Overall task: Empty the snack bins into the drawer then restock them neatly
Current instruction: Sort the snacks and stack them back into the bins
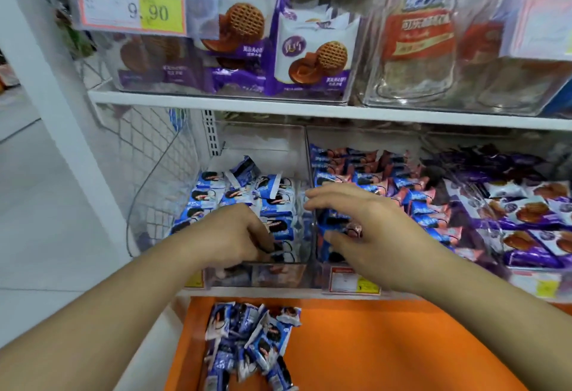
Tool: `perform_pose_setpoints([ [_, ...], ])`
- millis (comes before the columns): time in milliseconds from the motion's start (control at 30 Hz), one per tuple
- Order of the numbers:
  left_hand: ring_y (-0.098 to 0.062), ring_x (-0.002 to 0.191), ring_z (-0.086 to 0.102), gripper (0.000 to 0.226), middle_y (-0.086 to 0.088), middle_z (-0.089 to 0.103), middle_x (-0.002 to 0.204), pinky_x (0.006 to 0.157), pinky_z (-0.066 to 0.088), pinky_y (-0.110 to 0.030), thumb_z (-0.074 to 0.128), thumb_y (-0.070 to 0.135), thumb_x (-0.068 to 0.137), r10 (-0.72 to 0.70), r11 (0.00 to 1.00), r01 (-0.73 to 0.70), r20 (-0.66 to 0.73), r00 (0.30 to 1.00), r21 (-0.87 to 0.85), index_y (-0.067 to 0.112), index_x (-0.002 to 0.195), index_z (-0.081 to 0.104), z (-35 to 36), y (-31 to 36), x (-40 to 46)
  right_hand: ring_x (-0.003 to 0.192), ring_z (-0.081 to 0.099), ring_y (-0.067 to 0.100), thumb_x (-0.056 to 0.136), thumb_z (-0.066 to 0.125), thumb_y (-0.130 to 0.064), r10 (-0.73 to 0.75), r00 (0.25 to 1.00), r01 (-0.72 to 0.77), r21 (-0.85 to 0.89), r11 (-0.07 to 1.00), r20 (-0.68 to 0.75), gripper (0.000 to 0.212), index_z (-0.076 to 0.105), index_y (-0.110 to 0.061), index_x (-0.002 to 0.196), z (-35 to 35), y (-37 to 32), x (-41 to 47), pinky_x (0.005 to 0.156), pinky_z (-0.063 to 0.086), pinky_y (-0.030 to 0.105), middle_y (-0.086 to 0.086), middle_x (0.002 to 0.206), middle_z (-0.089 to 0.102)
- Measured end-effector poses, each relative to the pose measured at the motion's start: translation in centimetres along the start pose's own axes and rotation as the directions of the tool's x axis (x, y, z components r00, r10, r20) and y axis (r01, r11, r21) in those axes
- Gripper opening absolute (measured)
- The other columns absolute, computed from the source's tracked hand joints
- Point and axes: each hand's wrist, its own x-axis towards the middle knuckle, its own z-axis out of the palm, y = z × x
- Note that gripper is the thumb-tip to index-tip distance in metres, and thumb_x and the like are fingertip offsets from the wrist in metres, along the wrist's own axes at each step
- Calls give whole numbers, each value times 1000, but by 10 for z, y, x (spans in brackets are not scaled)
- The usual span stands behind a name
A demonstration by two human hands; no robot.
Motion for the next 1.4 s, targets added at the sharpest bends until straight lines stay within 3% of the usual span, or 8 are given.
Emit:
perform_pose_setpoints([
  [67, 12, 72, 65, 10, 32, 71, 75, 64, 48, -12, 83, 33, 86, 37, 999, -37, -4, 999, 9, 43, 87, 81, -2, -1, 2, 125, 19, -36, 99, 70, -14, -5, 1000, 5, 23, 1000, 3, 45, 62, -32, 140, 0, 2, 1, 103, 13, -8, -27, 150, 46],
  [167, 3, 91, 64, 21, 23, 72, 102, 82, 55, -25, 78, 43, 90, 89, 994, -87, -26, 996, 61, 47, 110, 77, -4, 0, 1, 123, 21, -36, 100, 69, -15, -5, 1000, 5, 23, 1000, -2, 43, 63, -34, 138, 2, 2, 2, 101, 14, -9, -29, 148, 47],
  [400, -4, 109, 57, 44, 23, 58, 131, 98, 51, -29, 79, 46, 88, 122, 979, -133, 81, 989, 154, 46, 130, 68, -4, 9, 3, 129, 32, -26, 98, 70, -12, -11, 1000, 12, 31, 999, -25, 42, 66, -31, 134, 2, 3, 2, 104, 17, -6, -26, 146, 52],
  [633, -12, 109, 58, 54, 11, 57, 131, 97, 52, -32, 73, 50, 92, 92, 957, -133, 167, 982, 258, 43, 143, 58, -9, 16, 5, 132, 30, -19, 98, 68, -9, -19, 1000, 19, 6, 1000, -4, 47, 62, -32, 138, 0, 2, 2, 104, 14, -6, -26, 149, 48],
  [800, -20, 123, 34, 64, 10, 36, 131, 107, 41, -36, 63, 60, 94, -17, 916, -79, 235, 972, 394, 49, 153, 41, -11, 15, 7, 135, 29, -18, 97, 68, -9, -24, 1000, 24, -7, 1000, 7, 51, 60, -35, 140, 1, 4, 3, 106, 13, -6, -28, 151, 45],
  [1000, -11, 123, 50, 73, 15, 50, 134, 105, 47, -32, 82, 52, 81, 82, 961, -101, 86, 993, 258, 46, 147, 52, -8, 10, 8, 137, 29, -17, 98, 67, -9, -22, 1000, 22, -4, 1000, 7, 51, 59, -36, 140, 0, 3, 3, 107, 13, -5, -29, 151, 44],
  [1133, -4, 97, 62, 47, 19, 64, 115, 91, 55, -30, 90, 49, 74, 92, 996, -93, -23, 995, -13, 49, 118, 72, -6, -1, 9, 134, 28, -18, 98, 66, -9, -22, 1000, 22, -4, 1000, 11, 51, 59, -35, 141, -1, 3, 2, 104, 11, -7, -28, 152, 43],
  [1400, -9, 96, 64, 34, 16, 67, 109, 89, 57, -39, 89, 52, 73, 97, 994, -96, 0, 995, 57, 55, 104, 75, -3, 3, 20, 138, 32, -13, 96, 67, -6, -24, 1000, 23, 9, 1000, 12, 51, 61, -32, 139, 0, 4, 3, 104, 13, -7, -24, 151, 47],
])
